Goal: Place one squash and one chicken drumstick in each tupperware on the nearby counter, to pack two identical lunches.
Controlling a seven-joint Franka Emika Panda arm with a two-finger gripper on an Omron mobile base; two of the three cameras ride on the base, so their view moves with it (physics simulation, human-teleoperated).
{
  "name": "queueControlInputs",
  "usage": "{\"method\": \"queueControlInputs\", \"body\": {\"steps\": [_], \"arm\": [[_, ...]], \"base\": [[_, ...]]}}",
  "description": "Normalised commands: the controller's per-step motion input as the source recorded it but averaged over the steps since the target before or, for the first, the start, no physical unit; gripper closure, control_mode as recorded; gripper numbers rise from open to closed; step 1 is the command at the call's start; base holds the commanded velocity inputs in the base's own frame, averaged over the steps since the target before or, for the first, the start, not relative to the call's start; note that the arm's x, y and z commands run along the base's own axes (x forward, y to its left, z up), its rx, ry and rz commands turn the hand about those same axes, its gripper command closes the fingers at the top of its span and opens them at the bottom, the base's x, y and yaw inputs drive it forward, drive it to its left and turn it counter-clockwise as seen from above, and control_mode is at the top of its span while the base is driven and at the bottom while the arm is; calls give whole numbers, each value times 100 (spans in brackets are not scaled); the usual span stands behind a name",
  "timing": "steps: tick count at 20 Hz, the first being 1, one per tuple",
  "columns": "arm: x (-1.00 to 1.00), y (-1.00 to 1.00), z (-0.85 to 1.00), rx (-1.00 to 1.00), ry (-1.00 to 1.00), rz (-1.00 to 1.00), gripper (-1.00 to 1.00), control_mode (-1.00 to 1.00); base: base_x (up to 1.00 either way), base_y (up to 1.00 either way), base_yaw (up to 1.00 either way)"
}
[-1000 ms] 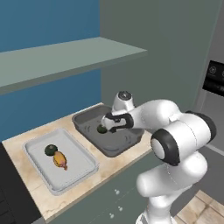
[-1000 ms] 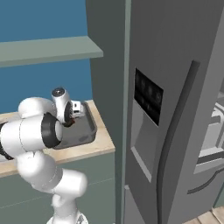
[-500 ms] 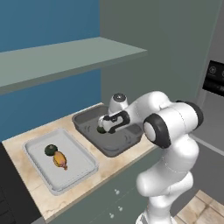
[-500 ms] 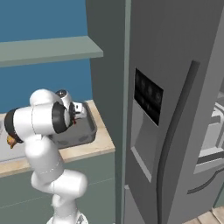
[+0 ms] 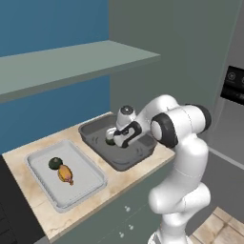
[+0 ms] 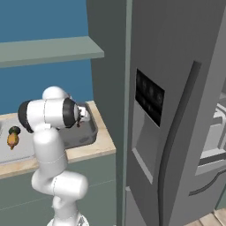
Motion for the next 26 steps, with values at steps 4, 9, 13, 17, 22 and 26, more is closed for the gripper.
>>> {"method": "queueControlInputs", "body": {"steps": [4, 9, 13, 17, 22, 26], "arm": [[39, 0, -26, 0, 0, -6, -100, -100], [19, 0, -7, 0, 2, -6, -100, -100], [-3, 4, 35, 0, 9, -10, -100, -100], [-29, 2, 74, 0, 11, -10, -100, -100], [-88, 9, 38, 0, 1, -7, -100, -100], [-100, 7, 0, 0, 0, -5, -100, -100]], "base": [[0, 0, 0], [0, 0, 0], [0, 0, 0], [0, 0, 0], [0, 0, 0], [0, 0, 0]]}}
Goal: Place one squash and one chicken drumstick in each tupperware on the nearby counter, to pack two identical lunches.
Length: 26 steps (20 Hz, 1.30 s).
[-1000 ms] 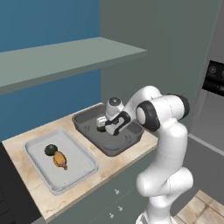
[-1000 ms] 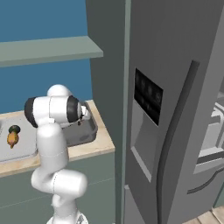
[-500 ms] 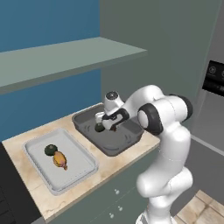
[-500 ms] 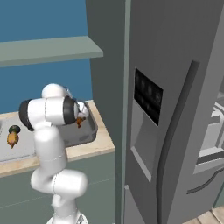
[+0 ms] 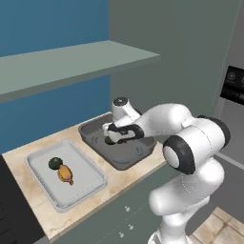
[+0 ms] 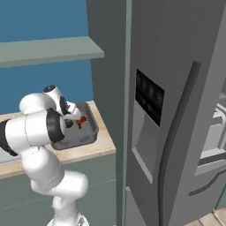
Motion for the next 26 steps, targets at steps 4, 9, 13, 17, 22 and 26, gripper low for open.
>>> {"method": "queueControlInputs", "body": {"steps": [4, 9, 13, 17, 22, 26], "arm": [[-100, 7, 0, 0, -6, -4, -100, -100], [-100, 14, 0, 0, -26, -1, -100, -100], [-100, 10, 17, 0, -36, 0, -100, -100], [-97, 5, 54, -2, -28, 0, -100, -100], [-24, 0, 12, 0, -11, 0, -100, -100], [0, 0, 0, 0, 0, 0, -100, -100]], "base": [[0, 0, 0], [0, 0, 0], [0, 0, 0], [0, 0, 0], [0, 0, 0], [0, 0, 0]]}}
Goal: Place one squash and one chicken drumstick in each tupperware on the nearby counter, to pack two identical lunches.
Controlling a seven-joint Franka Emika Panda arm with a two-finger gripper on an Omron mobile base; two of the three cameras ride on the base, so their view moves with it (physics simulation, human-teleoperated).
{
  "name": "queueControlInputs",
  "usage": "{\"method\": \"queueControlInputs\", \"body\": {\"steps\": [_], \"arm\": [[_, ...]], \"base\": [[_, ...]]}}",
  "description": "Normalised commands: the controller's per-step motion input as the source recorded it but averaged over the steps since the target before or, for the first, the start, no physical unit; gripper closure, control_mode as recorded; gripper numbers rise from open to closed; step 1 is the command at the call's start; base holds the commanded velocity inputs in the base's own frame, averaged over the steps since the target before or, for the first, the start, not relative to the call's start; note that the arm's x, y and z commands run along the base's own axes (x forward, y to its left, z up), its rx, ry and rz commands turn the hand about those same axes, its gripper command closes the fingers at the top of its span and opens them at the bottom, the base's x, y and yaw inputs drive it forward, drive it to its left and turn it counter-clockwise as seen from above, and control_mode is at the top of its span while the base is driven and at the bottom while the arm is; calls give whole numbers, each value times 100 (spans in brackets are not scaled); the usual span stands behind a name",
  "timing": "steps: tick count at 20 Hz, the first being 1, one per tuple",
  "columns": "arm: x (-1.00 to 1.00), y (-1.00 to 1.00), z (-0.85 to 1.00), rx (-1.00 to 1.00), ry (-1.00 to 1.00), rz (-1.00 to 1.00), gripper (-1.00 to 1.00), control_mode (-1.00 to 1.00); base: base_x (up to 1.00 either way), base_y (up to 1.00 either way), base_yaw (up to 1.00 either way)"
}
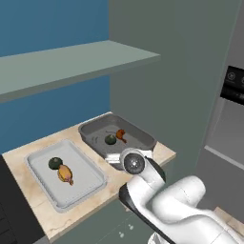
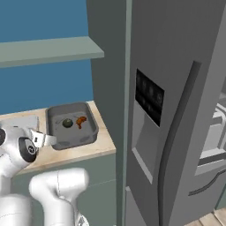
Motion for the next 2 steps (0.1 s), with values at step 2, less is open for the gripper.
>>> {"method": "queueControlInputs", "body": {"steps": [2], "arm": [[0, 0, 0, 0, 0, 0, -100, -100]], "base": [[0, 0, 0]]}}
